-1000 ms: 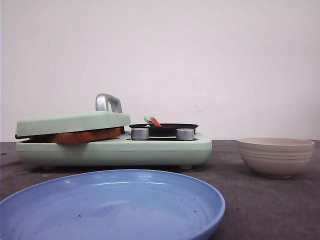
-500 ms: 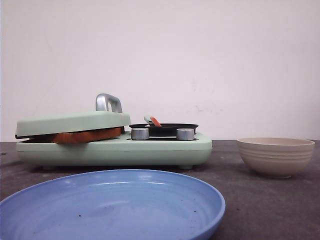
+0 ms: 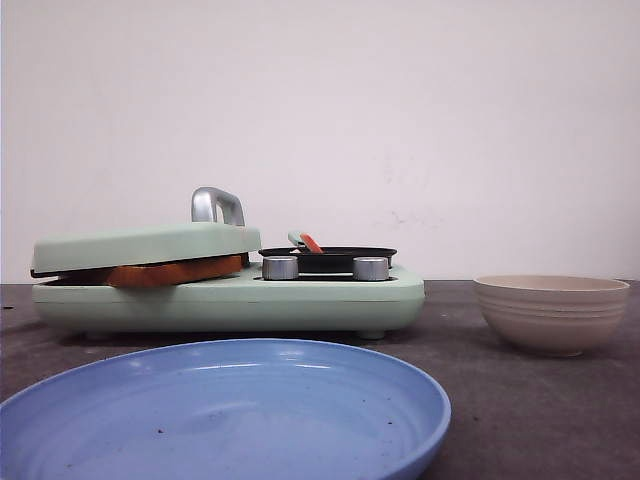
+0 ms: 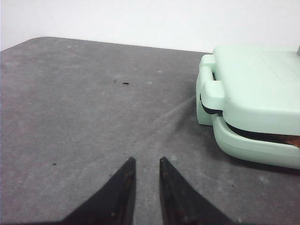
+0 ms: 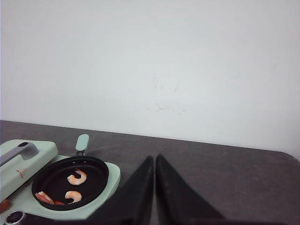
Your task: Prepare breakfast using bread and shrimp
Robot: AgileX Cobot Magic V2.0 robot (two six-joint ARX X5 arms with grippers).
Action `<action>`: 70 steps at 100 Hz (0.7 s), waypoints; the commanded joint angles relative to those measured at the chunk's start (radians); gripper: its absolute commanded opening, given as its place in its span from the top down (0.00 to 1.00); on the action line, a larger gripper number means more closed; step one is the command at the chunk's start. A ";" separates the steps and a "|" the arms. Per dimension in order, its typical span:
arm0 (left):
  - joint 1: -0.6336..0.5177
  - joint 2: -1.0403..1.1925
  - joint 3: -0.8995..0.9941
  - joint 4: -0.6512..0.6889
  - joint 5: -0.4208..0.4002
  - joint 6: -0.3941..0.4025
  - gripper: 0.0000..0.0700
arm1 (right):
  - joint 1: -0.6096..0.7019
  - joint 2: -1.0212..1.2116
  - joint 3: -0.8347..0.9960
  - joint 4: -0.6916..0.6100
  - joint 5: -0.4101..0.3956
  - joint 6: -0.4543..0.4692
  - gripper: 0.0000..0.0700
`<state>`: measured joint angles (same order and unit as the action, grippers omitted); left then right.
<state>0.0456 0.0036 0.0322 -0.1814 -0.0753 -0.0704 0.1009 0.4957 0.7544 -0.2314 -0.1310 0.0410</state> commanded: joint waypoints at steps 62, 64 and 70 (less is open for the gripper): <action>0.002 0.000 -0.018 -0.004 0.001 -0.005 0.98 | -0.226 -0.375 -0.537 0.074 0.157 -0.022 1.00; 0.002 0.000 -0.018 -0.004 0.001 -0.005 0.98 | -0.229 -0.387 -0.551 0.073 0.157 -0.022 1.00; 0.002 0.000 -0.018 -0.004 0.001 -0.005 0.98 | -0.236 -0.420 -0.591 0.074 0.156 -0.022 1.00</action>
<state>0.0456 0.0036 0.0322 -0.1818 -0.0753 -0.0700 -0.1272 0.0982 0.1967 -0.1665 0.0261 0.0257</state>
